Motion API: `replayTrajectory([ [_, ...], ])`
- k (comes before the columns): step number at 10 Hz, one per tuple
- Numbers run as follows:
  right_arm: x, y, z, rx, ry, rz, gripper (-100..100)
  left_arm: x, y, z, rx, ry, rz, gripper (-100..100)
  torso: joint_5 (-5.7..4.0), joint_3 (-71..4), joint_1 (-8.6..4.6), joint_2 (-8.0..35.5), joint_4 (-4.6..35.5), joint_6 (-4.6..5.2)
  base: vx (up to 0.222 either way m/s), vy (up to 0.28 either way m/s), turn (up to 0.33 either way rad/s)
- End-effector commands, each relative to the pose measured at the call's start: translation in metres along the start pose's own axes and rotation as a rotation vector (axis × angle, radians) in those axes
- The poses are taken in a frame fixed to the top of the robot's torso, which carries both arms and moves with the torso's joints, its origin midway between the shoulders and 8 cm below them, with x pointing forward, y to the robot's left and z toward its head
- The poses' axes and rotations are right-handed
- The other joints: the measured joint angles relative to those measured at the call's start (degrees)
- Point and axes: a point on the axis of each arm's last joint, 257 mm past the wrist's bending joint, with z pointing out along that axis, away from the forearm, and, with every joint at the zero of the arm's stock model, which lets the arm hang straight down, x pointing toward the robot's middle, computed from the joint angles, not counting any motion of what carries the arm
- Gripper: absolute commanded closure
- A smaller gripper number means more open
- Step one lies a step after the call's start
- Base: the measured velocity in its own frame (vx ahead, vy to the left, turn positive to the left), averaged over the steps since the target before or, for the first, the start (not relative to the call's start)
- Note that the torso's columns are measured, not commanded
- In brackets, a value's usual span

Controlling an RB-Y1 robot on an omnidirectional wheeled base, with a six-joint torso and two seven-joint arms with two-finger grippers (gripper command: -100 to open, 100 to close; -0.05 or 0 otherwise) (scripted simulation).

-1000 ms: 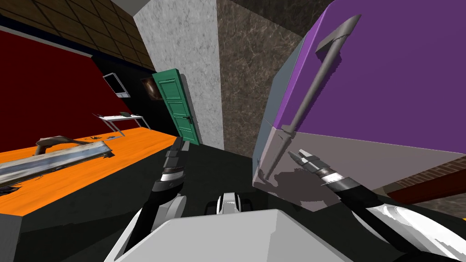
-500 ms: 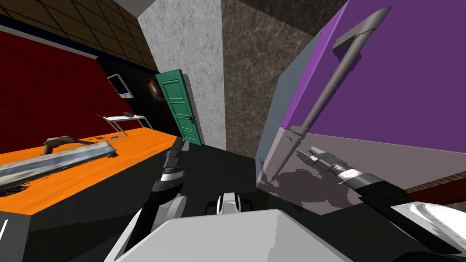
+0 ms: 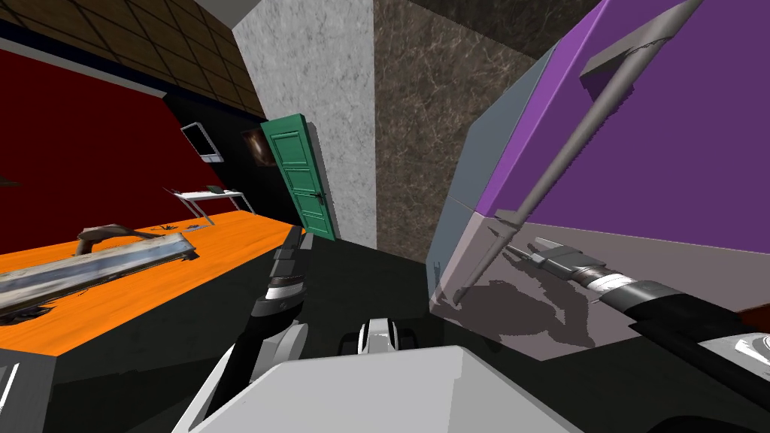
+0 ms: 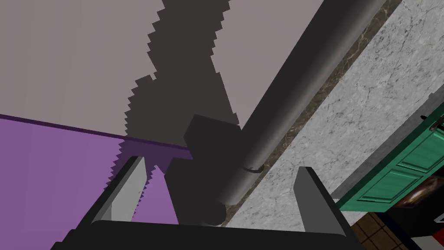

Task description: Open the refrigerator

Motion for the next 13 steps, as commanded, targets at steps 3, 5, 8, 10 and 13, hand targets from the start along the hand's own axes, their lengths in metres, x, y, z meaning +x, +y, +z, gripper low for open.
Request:
replayTrajectory([
  [3,-0.017,-0.05,-0.004,0.06,0.053,-0.161,-100,0.0,0.0,0.0,0.0,0.0,0.0,0,0.03,0.0,0.07,0.0,0.0,-0.01,0.029,0.097,0.01],
  [5,-0.03,-0.072,-0.006,0.086,0.073,-0.233,-100,0.0,0.0,0.0,0.0,0.0,0.0,0,0.02,0.0,0.07,0.0,0.0,0.0,0.031,0.097,0.016],
  [8,-0.046,-0.094,-0.008,0.114,0.092,-0.309,-100,0.0,0.0,0.0,0.0,0.0,0.0,0,0.02,0.0,0.05,0.0,0.0,-0.01,0.029,0.089,0.011],
  [10,-0.046,-0.097,-0.009,0.119,0.093,-0.318,-100,0.0,0.0,0.0,0.0,0.0,0.0,0,0.0,0.0,0.01,0.0,0.0,0.0,0.02,0.052,0.004],
  [13,-0.053,-0.089,-0.005,0.096,0.075,-0.321,100,0.0,0.0,0.0,0.0,0.0,0.0,0,-0.06,0.0,0.01,0.0,0.0,-0.04,-0.036,-0.017,0.003],
])
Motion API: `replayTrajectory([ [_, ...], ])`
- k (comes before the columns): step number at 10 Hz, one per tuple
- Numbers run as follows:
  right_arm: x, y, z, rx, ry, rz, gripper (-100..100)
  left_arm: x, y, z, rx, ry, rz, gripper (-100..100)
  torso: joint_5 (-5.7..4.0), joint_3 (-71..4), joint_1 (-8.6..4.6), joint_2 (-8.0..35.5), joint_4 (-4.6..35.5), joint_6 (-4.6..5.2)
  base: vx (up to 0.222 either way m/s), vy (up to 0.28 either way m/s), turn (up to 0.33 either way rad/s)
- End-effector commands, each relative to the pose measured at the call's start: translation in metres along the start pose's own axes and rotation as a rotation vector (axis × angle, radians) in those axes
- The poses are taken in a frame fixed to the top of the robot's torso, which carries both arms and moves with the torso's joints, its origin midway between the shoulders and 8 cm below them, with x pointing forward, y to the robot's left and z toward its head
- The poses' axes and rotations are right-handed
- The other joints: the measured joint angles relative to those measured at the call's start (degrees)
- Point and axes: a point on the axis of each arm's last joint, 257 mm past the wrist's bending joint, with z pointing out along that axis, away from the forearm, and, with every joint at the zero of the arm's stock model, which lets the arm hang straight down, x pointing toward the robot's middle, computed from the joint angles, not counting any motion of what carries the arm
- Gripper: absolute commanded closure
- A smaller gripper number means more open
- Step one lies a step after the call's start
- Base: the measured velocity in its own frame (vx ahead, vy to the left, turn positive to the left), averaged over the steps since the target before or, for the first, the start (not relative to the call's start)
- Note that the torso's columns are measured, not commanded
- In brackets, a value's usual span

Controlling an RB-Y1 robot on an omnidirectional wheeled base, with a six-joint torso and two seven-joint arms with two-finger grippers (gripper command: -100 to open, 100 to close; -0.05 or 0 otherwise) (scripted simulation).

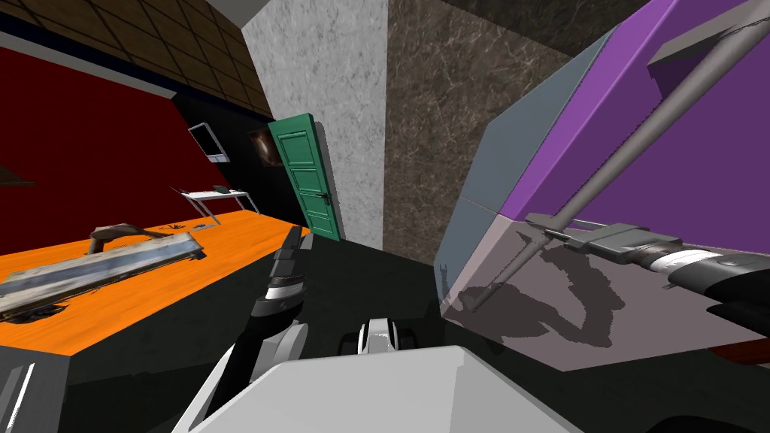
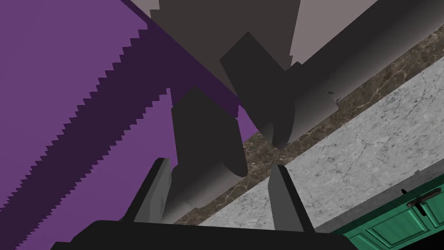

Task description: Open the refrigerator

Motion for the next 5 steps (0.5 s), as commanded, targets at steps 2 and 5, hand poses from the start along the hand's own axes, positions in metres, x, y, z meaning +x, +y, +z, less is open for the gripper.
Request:
replayTrajectory([
  [2,-0.027,0.027,0.007,-0.073,-0.065,0.0,100,0.0,0.0,0.0,0.0,0.0,0.0,0,-0.03,0.3,0.13,0.4,0.0,-0.16,-0.285,-0.151,0.093],
  [5,-0.045,0.046,0.011,-0.122,-0.108,-0.002,100,0.0,0.0,0.0,0.0,0.0,0.0,0,0.09,0.0,0.11,0.1,0.1,0.13,-0.318,-0.098,0.04],
])
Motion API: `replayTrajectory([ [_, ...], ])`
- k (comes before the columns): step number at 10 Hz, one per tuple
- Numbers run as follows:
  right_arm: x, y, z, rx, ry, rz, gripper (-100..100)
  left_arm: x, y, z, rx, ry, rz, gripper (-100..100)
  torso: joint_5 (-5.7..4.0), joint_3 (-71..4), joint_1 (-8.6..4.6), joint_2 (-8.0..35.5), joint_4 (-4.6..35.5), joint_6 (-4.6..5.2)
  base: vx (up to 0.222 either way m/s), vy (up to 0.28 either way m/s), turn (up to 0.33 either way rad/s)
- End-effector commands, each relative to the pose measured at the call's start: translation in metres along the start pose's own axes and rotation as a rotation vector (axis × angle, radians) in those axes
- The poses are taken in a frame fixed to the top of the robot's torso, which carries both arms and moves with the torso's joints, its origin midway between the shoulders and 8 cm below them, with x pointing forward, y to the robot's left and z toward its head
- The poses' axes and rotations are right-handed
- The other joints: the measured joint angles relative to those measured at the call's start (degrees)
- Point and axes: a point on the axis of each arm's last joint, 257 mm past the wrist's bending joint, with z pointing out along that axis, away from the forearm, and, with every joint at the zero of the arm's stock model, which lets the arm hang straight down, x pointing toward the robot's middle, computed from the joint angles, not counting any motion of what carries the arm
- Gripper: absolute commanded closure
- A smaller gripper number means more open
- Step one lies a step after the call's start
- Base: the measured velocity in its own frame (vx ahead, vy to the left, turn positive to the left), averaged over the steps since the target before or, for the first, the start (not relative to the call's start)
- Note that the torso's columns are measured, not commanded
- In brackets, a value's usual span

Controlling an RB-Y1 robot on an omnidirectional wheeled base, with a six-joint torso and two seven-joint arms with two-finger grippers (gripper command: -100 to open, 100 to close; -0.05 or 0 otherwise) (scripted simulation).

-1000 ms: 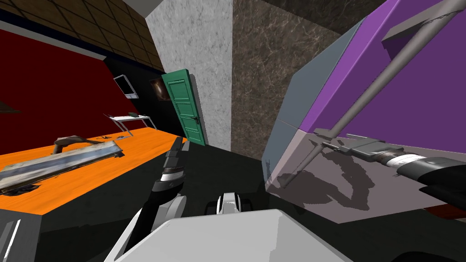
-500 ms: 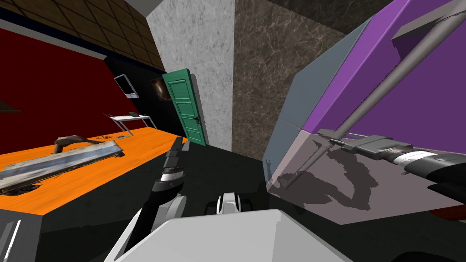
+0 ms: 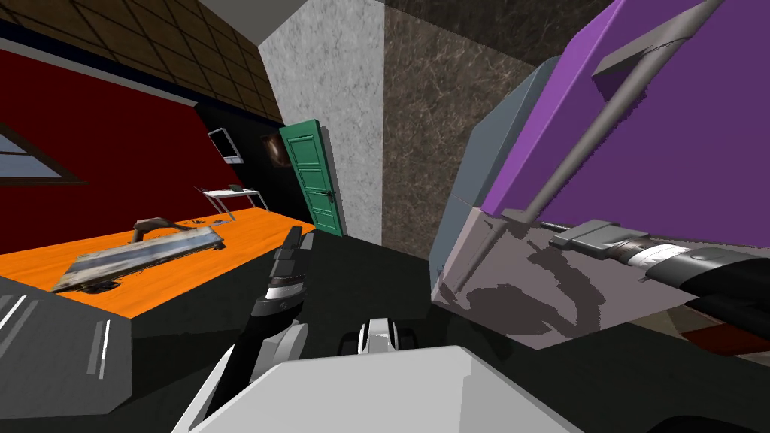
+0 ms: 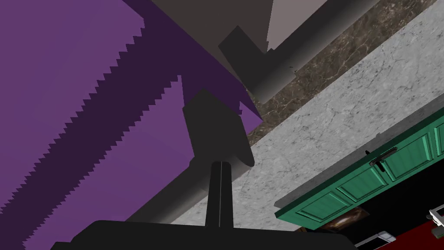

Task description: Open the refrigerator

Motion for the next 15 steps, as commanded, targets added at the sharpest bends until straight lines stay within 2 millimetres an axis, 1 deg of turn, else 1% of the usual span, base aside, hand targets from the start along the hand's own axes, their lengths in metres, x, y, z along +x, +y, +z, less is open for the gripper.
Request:
replayTrajectory([
  [1,-0.021,0.022,0.008,-0.06,-0.053,-0.004,100,0.0,0.0,0.0,0.0,0.0,0.0,0,0.02,0.0,0.01,0.0,0.0,-0.07,-0.323,-0.153,0.064],
  [2,-0.03,0.031,0.01,-0.084,-0.075,-0.006,100,0.0,0.0,0.0,0.0,0.0,0.0,0,-0.05,-0.1,-0.23,-0.2,-0.1,-0.09,-0.322,-0.139,0.078],
  [4,-0.049,0.049,0.013,-0.134,-0.119,-0.011,100,0.0,0.0,0.0,0.0,0.0,0.0,0,0.0,-0.1,-0.03,-0.2,-0.1,-0.1,-0.352,-0.108,0.069],
  [5,-0.049,0.049,0.013,-0.134,-0.119,-0.011,100,0.0,0.0,0.0,0.0,0.0,0.0,0,0.03,-0.1,0.06,-0.1,-0.1,-0.08,-0.27,-0.099,0.014],
  [6,-0.058,0.058,0.014,-0.159,-0.141,-0.014,100,0.0,0.0,0.0,0.0,0.0,0.0,0,0.02,-0.2,0.02,-0.3,-0.1,-0.07,-0.25,-0.134,0.03],
  [7,-0.053,0.053,0.013,-0.145,-0.13,-0.012,100,0.0,0.0,0.0,0.0,0.0,0.0,0,-0.03,-0.2,-0.13,-0.4,-0.1,-0.11,-0.121,-0.067,0.012],
  [8,-0.047,0.045,0.012,-0.114,-0.121,-0.02,-100,0.0,0.0,0.0,0.0,0.0,0.0,0,0.0,-0.4,0.07,-0.7,-0.2,-0.1,0.086,0.032,0.003],
  [9,-0.045,0.043,0.012,-0.107,-0.118,-0.022,-100,0.0,0.0,0.0,-0.001,0.0,0.0,0,0.1,-0.6,0.33,-1.1,-0.3,-0.14,0.205,0.091,0.006],
  [10,-0.04,0.037,0.012,-0.084,-0.11,-0.026,-100,0.0,0.0,0.0,0.0,0.0,0.0,0,0.14,-0.7,0.39,-1.1,-0.4,-0.15,0.243,0.092,0.008],
  [12,-0.03,0.024,0.011,-0.04,-0.094,-0.035,-100,0.0,0.0,0.0,0.0,0.0,0.0,0,-0.01,-0.2,-0.07,-0.4,-0.1,-0.11,0.246,0.079,-0.002],
  [13,-0.025,0.019,0.01,-0.02,-0.086,-0.04,-100,0.0,0.0,0.0,0.0,0.0,0.0,0,-0.04,-0.2,-0.17,-0.2,-0.1,-0.29,0.229,0.104,0.0],
  [14,-0.027,0.023,0.009,-0.035,-0.09,-0.035,-100,0.0,0.0,0.0,0.0,0.0,0.0,0,-0.03,-0.2,-0.1,-0.3,-0.2,-0.31,0.102,0.046,0.004],
  [15,-0.027,0.022,0.009,-0.03,-0.089,-0.037,-100,0.0,0.0,0.0,0.0,0.0,0.0,0,-0.03,0.0,-0.19,0.0,0.0,-0.17,0.021,0.009,0.004],
])
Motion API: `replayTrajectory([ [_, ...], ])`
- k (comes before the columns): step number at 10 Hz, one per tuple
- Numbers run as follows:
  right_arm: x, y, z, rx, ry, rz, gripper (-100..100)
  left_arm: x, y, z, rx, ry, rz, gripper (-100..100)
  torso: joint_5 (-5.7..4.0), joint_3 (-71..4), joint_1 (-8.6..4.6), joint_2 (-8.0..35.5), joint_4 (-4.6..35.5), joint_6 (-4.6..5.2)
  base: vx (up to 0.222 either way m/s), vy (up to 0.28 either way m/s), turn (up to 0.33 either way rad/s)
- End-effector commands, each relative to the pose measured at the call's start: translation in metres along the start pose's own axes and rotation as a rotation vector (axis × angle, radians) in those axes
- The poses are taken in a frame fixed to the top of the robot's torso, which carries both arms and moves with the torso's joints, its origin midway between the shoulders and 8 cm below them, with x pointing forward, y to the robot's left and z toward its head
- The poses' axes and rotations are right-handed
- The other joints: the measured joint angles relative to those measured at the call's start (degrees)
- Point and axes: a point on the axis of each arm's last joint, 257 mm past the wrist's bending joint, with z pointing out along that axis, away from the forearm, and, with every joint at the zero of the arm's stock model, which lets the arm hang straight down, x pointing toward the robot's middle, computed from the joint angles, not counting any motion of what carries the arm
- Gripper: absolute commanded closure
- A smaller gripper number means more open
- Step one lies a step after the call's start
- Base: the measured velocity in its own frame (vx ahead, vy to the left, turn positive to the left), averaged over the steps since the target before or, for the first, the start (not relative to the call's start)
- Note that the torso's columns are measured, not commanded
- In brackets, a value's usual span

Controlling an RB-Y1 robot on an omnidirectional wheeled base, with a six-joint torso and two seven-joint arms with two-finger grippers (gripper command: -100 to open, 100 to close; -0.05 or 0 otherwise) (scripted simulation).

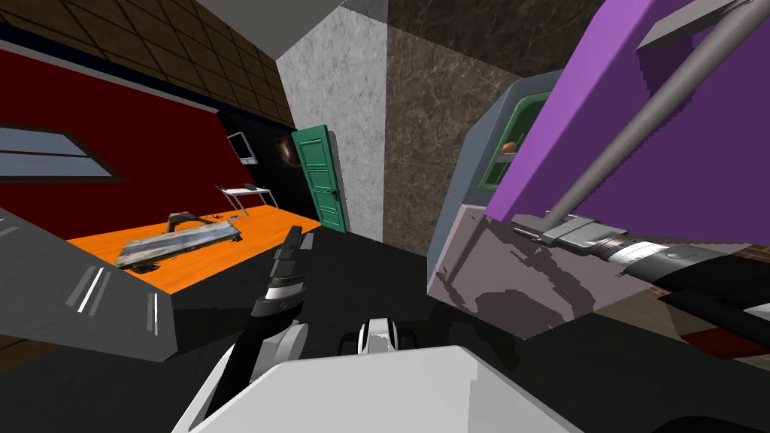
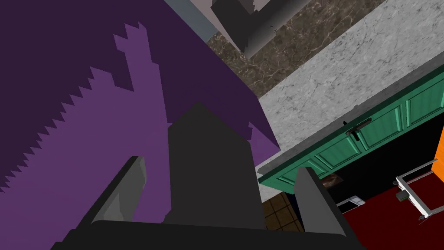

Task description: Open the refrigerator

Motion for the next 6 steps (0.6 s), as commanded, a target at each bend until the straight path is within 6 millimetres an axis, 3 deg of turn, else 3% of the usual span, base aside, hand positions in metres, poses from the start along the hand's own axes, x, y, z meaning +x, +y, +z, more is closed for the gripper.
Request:
replayTrajectory([
  [1,0.0,0.0,0.0,-0.001,0.0,0.0,100,0.0,0.0,0.0,0.0,0.0,0.0,0,-0.03,0.2,-0.04,0.2,0.1,0.08,0.015,0.001,0.007],
  [2,-0.016,0.013,0.005,-0.037,-0.04,0.0,100,0.0,0.0,0.0,0.0,0.0,0.0,0,-0.06,0.2,0.07,0.2,0.1,0.13,-0.195,-0.088,0.056],
  [6,-0.04,0.035,0.011,-0.099,-0.098,0.001,100,0.0,0.0,0.0,0.0,0.0,0.0,0,-0.07,0.1,-0.02,0.1,0.1,0.21,-0.275,-0.141,0.053],
])
